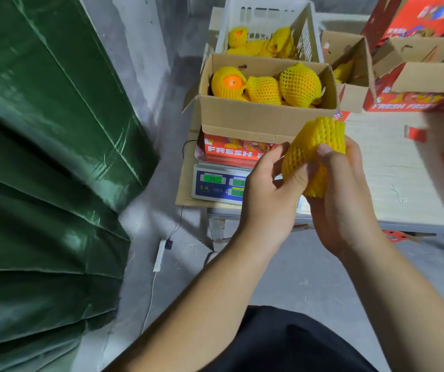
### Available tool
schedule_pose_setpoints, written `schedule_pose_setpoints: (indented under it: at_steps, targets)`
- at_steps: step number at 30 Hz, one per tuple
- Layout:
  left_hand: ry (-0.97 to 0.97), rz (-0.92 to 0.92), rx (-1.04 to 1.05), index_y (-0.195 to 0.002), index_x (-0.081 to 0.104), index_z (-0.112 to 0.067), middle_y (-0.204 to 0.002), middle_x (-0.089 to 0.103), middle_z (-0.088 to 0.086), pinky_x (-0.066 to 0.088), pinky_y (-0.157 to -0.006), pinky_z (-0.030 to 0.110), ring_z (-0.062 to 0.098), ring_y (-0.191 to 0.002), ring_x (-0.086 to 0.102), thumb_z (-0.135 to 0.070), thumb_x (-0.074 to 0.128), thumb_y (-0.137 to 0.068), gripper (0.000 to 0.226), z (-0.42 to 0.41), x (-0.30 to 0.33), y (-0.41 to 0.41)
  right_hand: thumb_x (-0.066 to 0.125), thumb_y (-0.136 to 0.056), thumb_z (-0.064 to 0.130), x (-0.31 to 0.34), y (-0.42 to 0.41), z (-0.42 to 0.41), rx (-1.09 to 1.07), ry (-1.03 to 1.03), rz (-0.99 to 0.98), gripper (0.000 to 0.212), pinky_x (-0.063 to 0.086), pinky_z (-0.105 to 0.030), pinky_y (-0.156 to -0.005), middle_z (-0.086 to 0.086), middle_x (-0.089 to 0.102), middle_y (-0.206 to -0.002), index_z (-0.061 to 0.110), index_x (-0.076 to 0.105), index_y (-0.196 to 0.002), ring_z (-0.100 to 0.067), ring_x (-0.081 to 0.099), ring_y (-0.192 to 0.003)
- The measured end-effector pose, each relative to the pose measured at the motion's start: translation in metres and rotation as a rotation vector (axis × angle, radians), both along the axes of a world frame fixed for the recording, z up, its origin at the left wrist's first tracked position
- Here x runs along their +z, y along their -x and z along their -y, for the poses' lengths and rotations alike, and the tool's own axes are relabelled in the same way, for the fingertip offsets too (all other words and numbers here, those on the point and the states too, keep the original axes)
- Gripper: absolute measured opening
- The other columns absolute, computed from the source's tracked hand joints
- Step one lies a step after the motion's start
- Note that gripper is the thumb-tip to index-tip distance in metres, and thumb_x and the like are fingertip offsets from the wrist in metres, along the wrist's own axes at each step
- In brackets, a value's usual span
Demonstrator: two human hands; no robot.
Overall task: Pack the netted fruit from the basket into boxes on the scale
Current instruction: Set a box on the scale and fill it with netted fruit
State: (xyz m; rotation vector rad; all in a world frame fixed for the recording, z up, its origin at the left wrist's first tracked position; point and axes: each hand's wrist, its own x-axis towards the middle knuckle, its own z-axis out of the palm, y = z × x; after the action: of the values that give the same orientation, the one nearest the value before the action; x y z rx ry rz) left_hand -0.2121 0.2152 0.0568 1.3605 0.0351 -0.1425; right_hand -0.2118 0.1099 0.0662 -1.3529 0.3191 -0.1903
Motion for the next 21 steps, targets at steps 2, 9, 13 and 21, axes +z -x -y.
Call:
schedule_pose_setpoints:
  at_steps: [2, 9, 13, 21]
  targets:
    - [0.0, -0.002, 0.018, -0.146, 0.06, -0.019, -0.131, 0.072, -0.004, 0.058, -0.095, 0.026, 0.008, -0.119, 0.068, -0.024, 0.072, -0.1, 0.047, -0.001, -0.002, -0.002, 0.06, -0.086, 0.04, -0.003, -0.003, 0.002, 0.042, -0.039, -0.007, 0.045, 0.053, -0.061, -0.103, -0.01, 0.066, -0.13, 0.033, 0.058, -0.131, -0.03, 0.065, -0.124]
    - [-0.02, -0.01, 0.02, -0.143, 0.061, -0.028, -0.129, 0.071, -0.01, 0.058, -0.099, 0.031, 0.006, -0.12, 0.067, -0.033, 0.073, -0.099, 0.046, -0.002, -0.003, -0.016, 0.058, -0.086, 0.035, -0.005, -0.019, -0.001, 0.058, -0.055, -0.045, 0.044, 0.052, -0.066, -0.101, -0.012, 0.065, -0.128, 0.033, 0.058, -0.13, -0.032, 0.065, -0.123]
    - [-0.034, -0.076, 0.051, -0.126, 0.062, -0.046, -0.116, 0.073, -0.019, 0.058, -0.085, 0.021, -0.001, -0.107, 0.069, -0.041, 0.072, -0.089, 0.039, -0.001, -0.007, -0.025, 0.058, -0.081, 0.038, -0.01, -0.031, -0.005, 0.058, 0.005, -0.056, 0.043, 0.056, -0.066, -0.093, -0.008, 0.066, -0.124, 0.039, 0.06, -0.124, -0.032, 0.065, -0.121]
    - [-0.031, -0.038, 0.031, -0.118, 0.059, -0.048, -0.103, 0.07, -0.033, 0.053, -0.077, 0.01, -0.008, -0.1, 0.067, -0.03, 0.07, -0.095, 0.031, -0.013, 0.0, -0.064, 0.063, -0.081, 0.042, -0.011, -0.071, -0.016, 0.054, 0.103, -0.045, 0.052, 0.054, -0.06, -0.1, -0.007, 0.063, -0.131, 0.04, 0.057, -0.132, -0.028, 0.063, -0.123]
